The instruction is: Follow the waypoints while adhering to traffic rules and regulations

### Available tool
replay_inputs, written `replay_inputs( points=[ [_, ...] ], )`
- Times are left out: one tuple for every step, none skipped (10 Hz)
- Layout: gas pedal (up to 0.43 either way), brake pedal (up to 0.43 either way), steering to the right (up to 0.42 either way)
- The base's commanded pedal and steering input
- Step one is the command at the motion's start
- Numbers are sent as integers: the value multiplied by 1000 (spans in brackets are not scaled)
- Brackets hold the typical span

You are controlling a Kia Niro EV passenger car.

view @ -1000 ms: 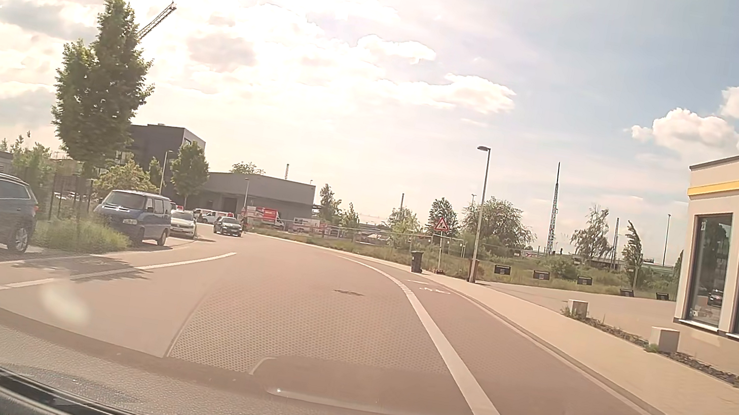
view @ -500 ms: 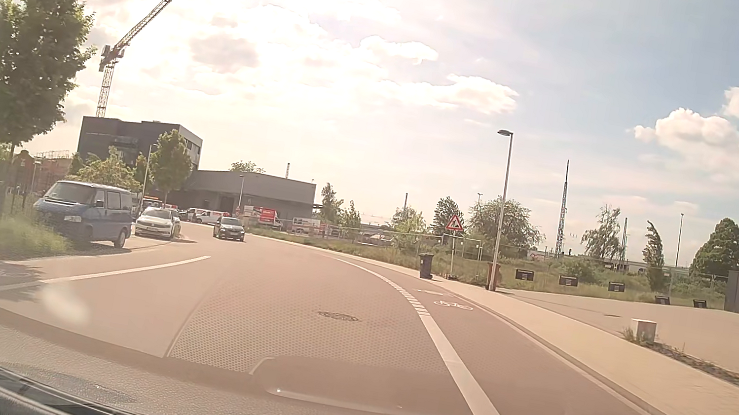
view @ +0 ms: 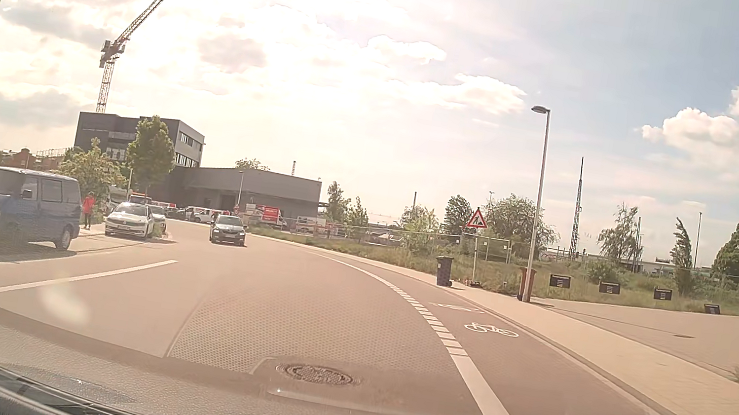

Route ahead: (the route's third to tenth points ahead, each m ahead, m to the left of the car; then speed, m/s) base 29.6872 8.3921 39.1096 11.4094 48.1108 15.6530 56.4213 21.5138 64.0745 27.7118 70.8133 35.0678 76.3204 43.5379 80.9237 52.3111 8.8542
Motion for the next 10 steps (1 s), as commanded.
replay_inputs(
  points=[
    [67,0,-19],
    [67,0,-20],
    [67,0,-21],
    [67,0,-24],
    [67,0,-26],
    [67,0,-29],
    [67,0,-31],
    [67,0,-34],
    [67,0,-36],
    [67,0,-38]
  ],
)
